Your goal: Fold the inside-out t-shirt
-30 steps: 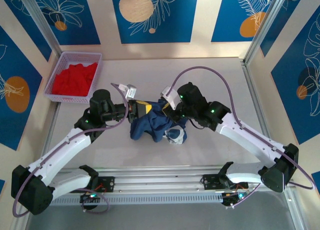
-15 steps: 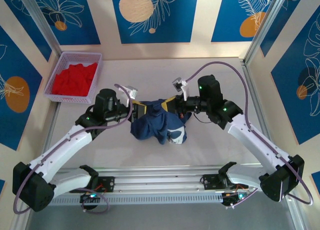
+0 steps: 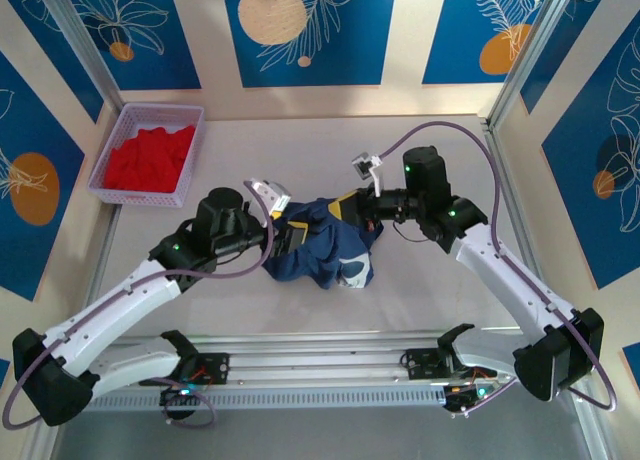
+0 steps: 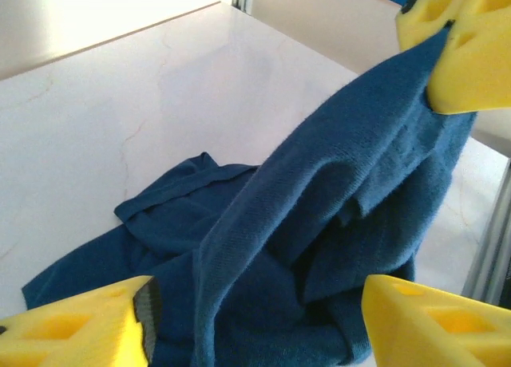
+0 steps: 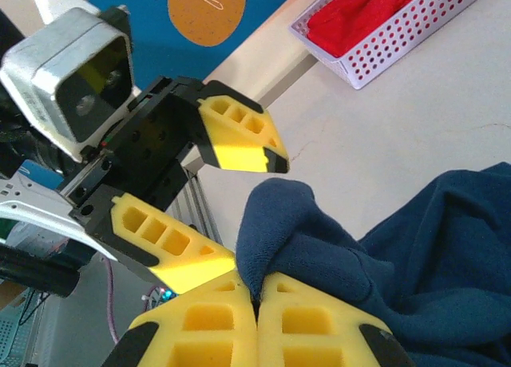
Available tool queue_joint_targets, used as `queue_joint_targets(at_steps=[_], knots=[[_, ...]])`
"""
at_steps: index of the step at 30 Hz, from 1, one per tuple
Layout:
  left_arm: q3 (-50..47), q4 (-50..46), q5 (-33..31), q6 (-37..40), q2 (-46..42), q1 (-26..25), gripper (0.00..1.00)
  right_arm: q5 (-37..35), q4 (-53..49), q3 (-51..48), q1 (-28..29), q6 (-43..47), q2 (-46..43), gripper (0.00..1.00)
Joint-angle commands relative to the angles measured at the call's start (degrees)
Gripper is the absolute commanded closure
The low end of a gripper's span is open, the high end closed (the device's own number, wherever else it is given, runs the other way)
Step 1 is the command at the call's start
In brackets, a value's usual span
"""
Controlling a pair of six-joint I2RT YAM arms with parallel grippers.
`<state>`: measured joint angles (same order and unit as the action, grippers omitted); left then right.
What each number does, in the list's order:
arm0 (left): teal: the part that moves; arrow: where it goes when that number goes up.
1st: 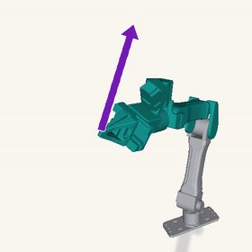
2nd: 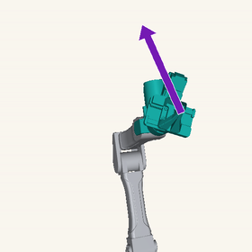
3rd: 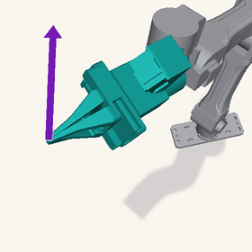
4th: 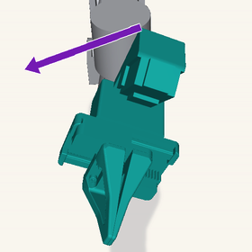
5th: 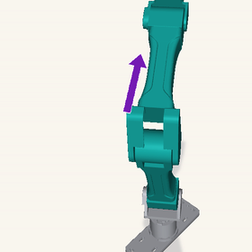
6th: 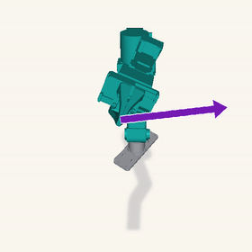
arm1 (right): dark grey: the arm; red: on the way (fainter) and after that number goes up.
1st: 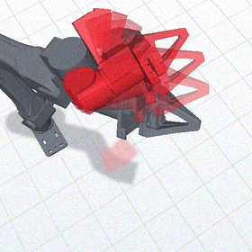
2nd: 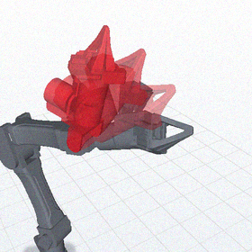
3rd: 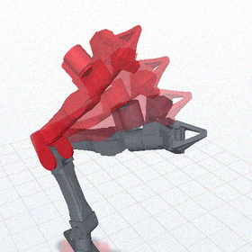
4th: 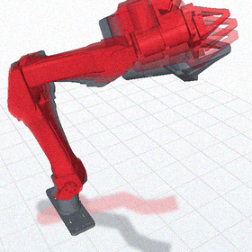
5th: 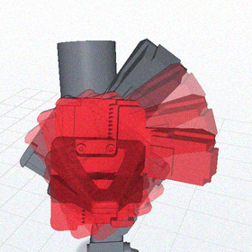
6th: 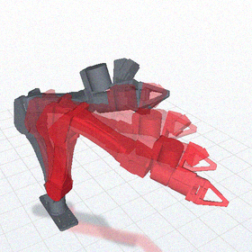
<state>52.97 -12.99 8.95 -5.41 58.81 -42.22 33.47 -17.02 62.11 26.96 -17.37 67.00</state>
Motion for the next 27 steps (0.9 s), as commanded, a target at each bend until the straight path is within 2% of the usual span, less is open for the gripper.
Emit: queue_joint_targets(at_steps=[1,2,4,5,6,8,14,27], knots=[[2.0,-1.1,-3.9,2.1,-1.3,-1.1,0.38,2.2,-0.7,0.5,-1.1,0.0,0.3,1.0],[2.0,-1.4,-3.6,2.1,-1.8,-1.4,0.43,2.1,-0.6,0.5,-1.3,-0.4,0.6,1.0],[1.8,-1.9,-0.8,2.0,-2.6,-1.7,0.63,2.1,-0.7,0.8,-1.6,-0.9,1.2,1.0],[1.7,-2.0,3.1,1.9,-2.8,-1.7,0.73,2.3,-0.7,1.0,-1.6,-1.1,1.5,1.0],[1.9,-2.0,7.2,1.7,-2.5,-1.7,0.78,2.4,-0.7,1.1,-1.7,-1.3,1.7,1.0],[2.7,-1.8,12.2,1.3,-1.3,-1.7,0.8,2.8,-0.4,1.0,-1.7,-1.4,1.9,1.0],[5.9,-2.2,16.8,-0.3,4.7,1.1,0.81,2.9,0.0,0.6,-1.7,-1.4,1.5,1.0],[7.7,5.3,26.2,-6.5,12.2,6.4,0.82,2.8,0.3,-0.2,-1.7,-1.2,0.7,1.0]])
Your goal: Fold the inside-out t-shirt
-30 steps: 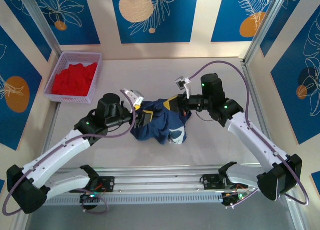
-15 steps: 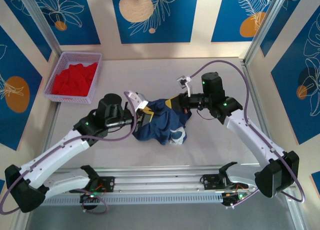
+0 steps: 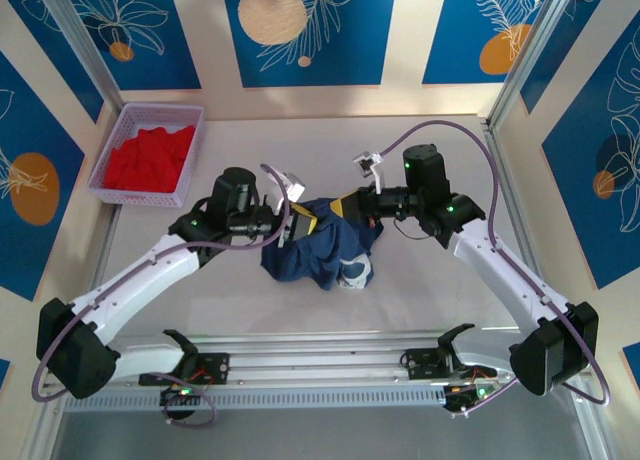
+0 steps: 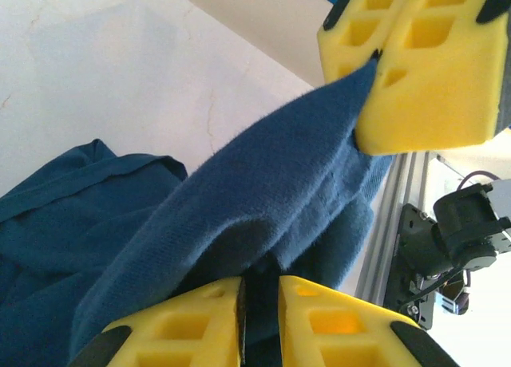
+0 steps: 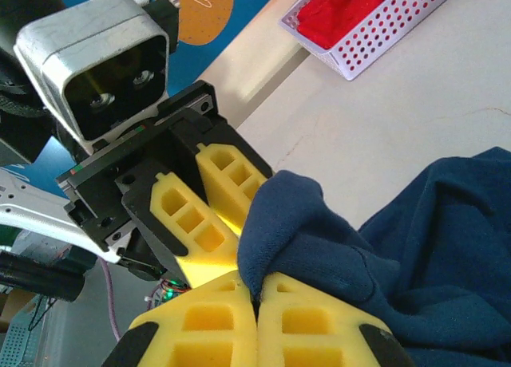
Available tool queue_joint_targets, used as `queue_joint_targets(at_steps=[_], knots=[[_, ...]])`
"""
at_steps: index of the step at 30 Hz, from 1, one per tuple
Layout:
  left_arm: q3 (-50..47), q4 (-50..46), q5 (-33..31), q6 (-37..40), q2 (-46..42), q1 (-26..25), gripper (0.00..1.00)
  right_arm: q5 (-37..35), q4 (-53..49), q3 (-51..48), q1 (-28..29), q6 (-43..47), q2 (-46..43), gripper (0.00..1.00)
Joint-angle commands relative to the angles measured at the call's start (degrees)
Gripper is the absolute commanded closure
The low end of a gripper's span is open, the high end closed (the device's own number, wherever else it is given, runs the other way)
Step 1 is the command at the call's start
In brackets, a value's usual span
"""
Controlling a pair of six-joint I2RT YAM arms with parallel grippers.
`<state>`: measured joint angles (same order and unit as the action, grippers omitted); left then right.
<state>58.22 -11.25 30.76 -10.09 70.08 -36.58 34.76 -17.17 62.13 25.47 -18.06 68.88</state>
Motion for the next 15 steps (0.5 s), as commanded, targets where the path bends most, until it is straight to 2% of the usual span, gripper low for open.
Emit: queue_joint_targets(at_steps=[1,8,12,15], knots=[[2.6,4.1,4.8,-2.1,1.3,0.9,0.82,1.7,0.6,-0.3,-0.2,-0.5,-1.2,1.0],[3.9,5.2,5.8,-2.6,2.9,1.3,0.69,1.6,0.5,-0.4,-0.2,-0.5,-1.3,1.0],[5.0,5.6,6.3,-2.5,4.0,1.3,0.68,2.0,0.9,-0.6,-0.2,-0.7,-1.2,1.0],[5.3,6.7,8.2,-3.1,4.4,1.3,0.74,1.5,0.7,-0.7,-0.2,-0.6,-1.3,1.0]])
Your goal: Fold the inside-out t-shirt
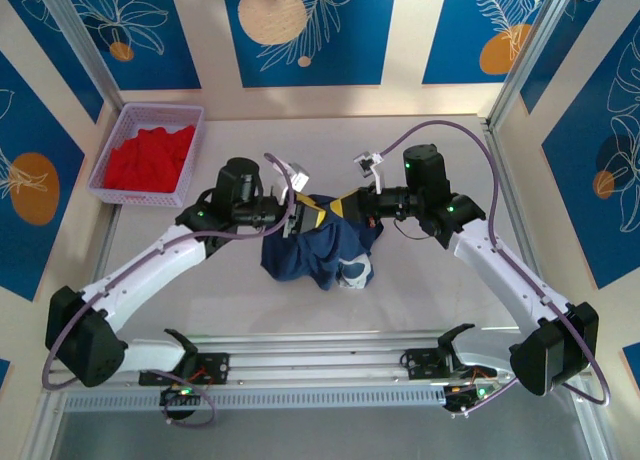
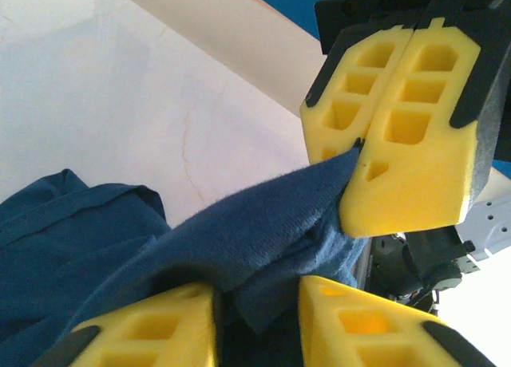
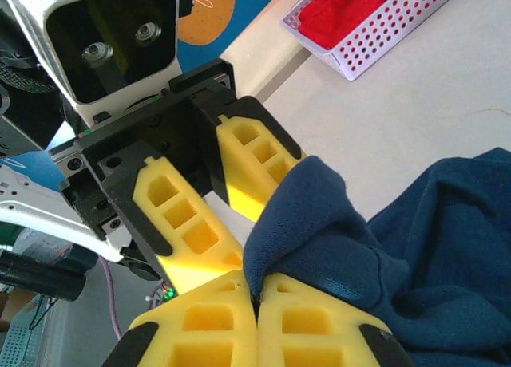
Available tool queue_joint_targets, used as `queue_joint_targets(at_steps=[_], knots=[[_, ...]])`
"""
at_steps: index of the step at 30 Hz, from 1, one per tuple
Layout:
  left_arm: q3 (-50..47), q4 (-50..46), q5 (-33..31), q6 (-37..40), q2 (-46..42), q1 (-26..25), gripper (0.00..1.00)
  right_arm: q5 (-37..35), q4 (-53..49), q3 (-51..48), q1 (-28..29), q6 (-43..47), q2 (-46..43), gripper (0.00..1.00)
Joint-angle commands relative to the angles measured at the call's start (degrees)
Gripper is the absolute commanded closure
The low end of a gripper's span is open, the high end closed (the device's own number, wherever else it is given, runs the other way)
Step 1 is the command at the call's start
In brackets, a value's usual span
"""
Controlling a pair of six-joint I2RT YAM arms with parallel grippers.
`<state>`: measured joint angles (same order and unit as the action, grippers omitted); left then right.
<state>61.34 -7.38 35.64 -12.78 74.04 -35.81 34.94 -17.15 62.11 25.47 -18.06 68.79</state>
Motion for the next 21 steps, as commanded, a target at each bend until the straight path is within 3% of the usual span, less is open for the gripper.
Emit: queue_joint_targets(at_steps=[1,4,6,10,16,21], knots=[[2.2,2.9,3.7,-0.4,0.4,0.6,0.79,1.2,0.7,-0.6,-0.2,-0.5,-1.2,1.0],[2.1,2.4,4.5,-0.5,-0.3,0.5,0.9,-1.3,-0.1,-0.3,-0.2,-0.6,-1.2,1.0],[1.6,1.7,4.1,-0.7,-1.8,0.6,0.98,-7.2,-2.6,0.7,0.2,-0.3,-0.9,1.0],[1.1,-0.2,3.6,-3.0,-4.5,0.4,1.0,-22.0,-8.6,3.5,3.3,1.3,0.6,1.0],[4.8,-8.7,0.3,-8.2,-4.8,0.2,1.0,-35.9,-11.8,5.5,8.5,4.8,1.4,0.76],[6.4,-10.3,-6.6,-13.6,-4.5,0.2,1.0,-36.3,-12.1,3.6,9.2,9.2,-2.4,0.61]])
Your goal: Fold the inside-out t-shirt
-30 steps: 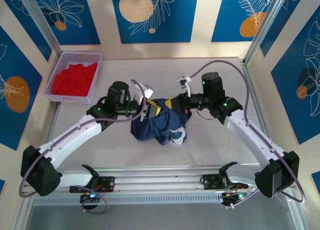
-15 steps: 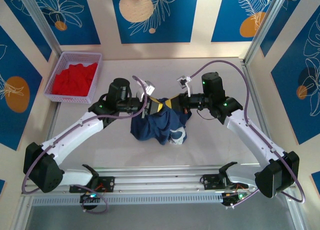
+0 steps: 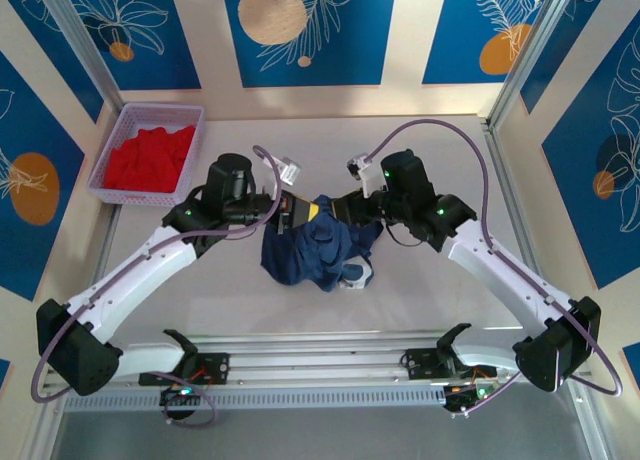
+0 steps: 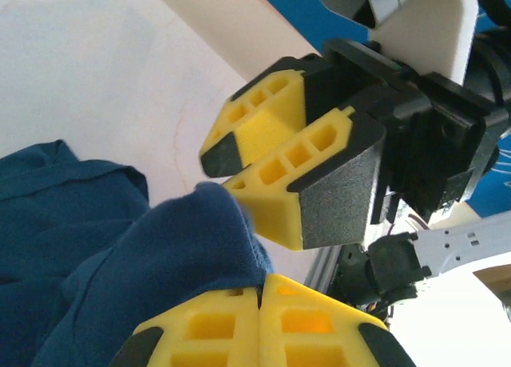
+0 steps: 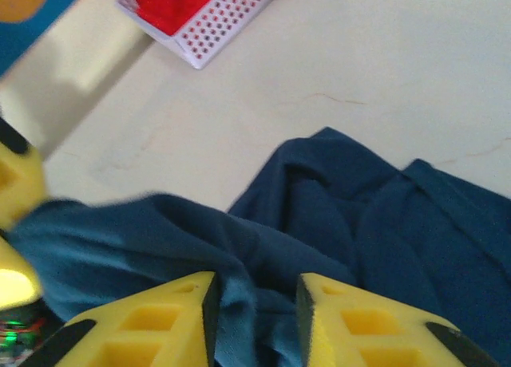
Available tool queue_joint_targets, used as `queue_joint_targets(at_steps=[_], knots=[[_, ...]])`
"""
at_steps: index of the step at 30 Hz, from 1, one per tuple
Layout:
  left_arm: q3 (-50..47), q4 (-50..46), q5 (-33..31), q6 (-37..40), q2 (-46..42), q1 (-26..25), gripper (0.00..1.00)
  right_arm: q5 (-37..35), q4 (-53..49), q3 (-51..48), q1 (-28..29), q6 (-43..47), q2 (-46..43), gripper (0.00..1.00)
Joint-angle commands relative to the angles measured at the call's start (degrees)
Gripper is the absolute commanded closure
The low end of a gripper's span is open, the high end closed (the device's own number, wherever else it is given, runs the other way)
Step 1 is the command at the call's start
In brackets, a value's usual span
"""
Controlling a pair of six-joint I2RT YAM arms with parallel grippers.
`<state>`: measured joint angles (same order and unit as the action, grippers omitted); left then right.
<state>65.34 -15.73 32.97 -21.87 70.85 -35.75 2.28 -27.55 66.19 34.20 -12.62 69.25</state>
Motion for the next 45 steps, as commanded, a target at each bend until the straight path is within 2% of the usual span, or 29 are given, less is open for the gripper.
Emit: queue_joint_targets(at_steps=[1,5,8,13,15,18,20,24,25,27,28,31,38,45], knots=[[2.4,-1.4,-4.1,-5.7,-1.3,0.2,1.0,-1.9,-0.5,-1.7,0.8,4.7,-4.5,0.59],[2.6,0.1,-3.8,-8.6,-1.2,0.2,1.0,5.8,6.0,-6.8,2.7,6.3,-9.1,0.54],[2.4,0.9,-3.6,-9.6,-1.6,0.2,1.0,8.2,9.0,-8.5,4.9,6.6,-8.9,0.54],[2.1,1.2,-3.2,-10.0,-2.1,0.1,1.0,5.0,11.8,-8.6,7.3,6.3,-5.9,0.54],[1.9,1.6,-2.7,-10.2,-2.1,0.1,1.0,3.7,11.9,-7.5,7.5,6.5,-3.7,0.6],[1.7,1.0,-3.8,-9.7,-2.4,0.2,1.0,2.6,12.0,-6.5,7.6,6.3,-2.3,0.87],[1.8,0.4,-5.4,-9.1,-2.5,0.2,1.0,3.3,12.1,-7.1,7.2,6.0,-3.1,1.0],[1.5,0.1,-9.5,-7.8,-2.5,0.2,1.0,11.1,13.7,-9.7,4.1,3.1,-5.9,1.0],[1.5,0.0,-10.0,-7.2,-2.5,0.2,0.96,13.5,14.2,-10.2,2.9,2.2,-6.4,1.0],[0.9,-0.2,-11.3,-5.5,-2.9,0.2,0.75,19.0,15.9,-11.6,0.0,0.2,-7.4,1.0],[0.5,-0.3,-11.7,-4.8,-3.3,0.3,0.68,21.4,16.6,-12.1,-1.2,-0.5,-7.7,1.0],[-1.5,0.0,-11.3,-2.5,-5.0,0.2,0.54,27.5,19.2,-13.5,-4.6,-2.4,-8.1,1.0],[-5.2,1.0,-6.6,-0.8,-6.1,0.2,0.46,32.4,20.5,-14.5,-8.9,-3.1,-8.6,1.0],[-4.1,-5.4,-14.9,-0.3,-2.2,0.2,0.44,35.5,22.3,-14.9,-11.5,-5.2,-9.7,1.0]])
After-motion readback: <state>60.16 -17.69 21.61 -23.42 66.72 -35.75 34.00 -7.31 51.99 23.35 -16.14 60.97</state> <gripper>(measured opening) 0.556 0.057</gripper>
